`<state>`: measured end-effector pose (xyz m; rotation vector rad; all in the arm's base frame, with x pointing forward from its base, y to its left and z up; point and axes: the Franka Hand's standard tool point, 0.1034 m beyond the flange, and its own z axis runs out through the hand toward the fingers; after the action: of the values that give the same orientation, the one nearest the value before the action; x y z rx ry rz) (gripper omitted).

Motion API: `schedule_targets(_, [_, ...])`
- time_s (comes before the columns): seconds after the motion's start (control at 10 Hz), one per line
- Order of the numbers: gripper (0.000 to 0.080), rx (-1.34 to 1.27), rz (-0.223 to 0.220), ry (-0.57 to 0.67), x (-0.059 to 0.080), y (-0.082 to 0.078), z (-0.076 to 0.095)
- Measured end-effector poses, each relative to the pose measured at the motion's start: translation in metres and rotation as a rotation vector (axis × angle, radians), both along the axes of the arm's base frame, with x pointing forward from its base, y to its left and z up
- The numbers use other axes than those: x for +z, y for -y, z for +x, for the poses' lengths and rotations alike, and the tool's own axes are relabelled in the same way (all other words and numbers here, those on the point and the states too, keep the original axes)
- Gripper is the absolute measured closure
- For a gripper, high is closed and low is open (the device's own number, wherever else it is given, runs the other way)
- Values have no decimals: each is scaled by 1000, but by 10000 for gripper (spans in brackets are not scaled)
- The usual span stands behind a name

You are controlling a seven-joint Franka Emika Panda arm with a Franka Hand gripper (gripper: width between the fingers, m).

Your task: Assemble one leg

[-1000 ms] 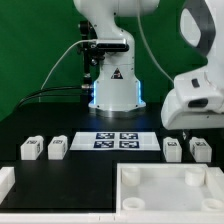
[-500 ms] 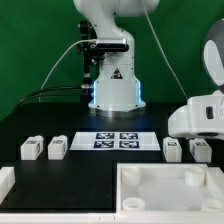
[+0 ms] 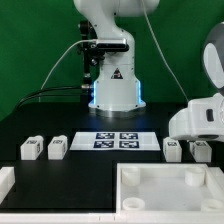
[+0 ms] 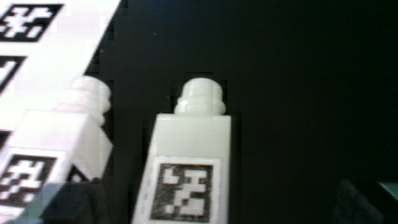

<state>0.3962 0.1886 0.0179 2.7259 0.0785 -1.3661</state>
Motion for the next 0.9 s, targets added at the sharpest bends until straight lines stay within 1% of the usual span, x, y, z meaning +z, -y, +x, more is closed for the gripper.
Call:
schedule_targets(0.2, [150, 8, 4, 5, -8, -4, -5])
schedule_targets(0.4, [150, 15, 15, -1, -9, 0, -7])
schedule_targets(0.6, [150, 17, 15, -1, -9, -1, -7])
schedule_targets(0.8, [410, 16, 15, -1, -9, -1, -7])
schedule_targets(0.9, [410, 16, 15, -1, -9, -1, -7])
